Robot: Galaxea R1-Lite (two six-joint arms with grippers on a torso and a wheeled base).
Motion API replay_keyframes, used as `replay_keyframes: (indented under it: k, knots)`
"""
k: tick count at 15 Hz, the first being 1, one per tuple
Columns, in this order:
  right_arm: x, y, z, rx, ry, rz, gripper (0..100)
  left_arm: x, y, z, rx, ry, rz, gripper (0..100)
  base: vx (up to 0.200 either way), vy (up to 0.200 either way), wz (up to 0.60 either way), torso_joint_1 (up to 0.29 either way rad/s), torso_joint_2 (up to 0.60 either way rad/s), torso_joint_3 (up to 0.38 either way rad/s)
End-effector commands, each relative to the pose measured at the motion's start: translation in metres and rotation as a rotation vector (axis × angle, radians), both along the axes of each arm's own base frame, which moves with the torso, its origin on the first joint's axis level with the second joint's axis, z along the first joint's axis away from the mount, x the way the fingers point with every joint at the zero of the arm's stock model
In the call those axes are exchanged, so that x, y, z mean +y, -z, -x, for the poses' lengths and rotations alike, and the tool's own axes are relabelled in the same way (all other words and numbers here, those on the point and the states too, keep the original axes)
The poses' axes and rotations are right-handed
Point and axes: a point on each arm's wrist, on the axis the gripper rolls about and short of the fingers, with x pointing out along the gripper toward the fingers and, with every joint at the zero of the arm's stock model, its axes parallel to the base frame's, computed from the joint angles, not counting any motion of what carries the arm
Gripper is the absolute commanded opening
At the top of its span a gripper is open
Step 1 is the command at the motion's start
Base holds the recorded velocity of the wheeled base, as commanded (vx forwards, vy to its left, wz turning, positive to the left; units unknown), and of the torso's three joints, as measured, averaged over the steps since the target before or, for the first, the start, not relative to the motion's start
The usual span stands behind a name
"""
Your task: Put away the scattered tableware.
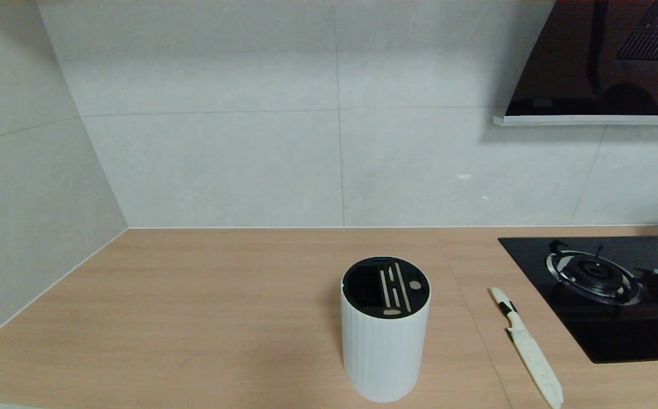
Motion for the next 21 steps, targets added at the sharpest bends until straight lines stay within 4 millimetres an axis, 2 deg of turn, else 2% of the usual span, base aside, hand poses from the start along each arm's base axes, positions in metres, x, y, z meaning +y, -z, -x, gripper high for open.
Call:
replay_keyframes:
  k: [1,4,6,21]
  knots:
    - [0.0000,0.0000,-0.0001,0.001,-0.001,0.000,100,0.0000,-0.0001,0.0000,-0.001,0.000,0.001,100,0.000,0.000,0.00,0.000,0.00,0.000]
    - [0.0000,-0.0005,0.0000,0.000,-0.001,0.000,100,0.0000,-0.0001,0.0000,-0.001,0.000,0.001,100,0.000,0.000,0.00,0.000,0.00,0.000]
    - [0.0000,0.0000,-0.0001,0.001,-0.001,0.000,100,0.0000,-0.0001,0.0000,-0.001,0.000,0.001,100,0.000,0.000,-0.60,0.005,0.00,0.007]
    - [0.0000,0.0000,-0.0001,0.001,-0.001,0.002,100,0.0000,-0.0001,0.0000,-0.001,0.000,0.005,100,0.000,0.000,0.00,0.000,0.00,0.000]
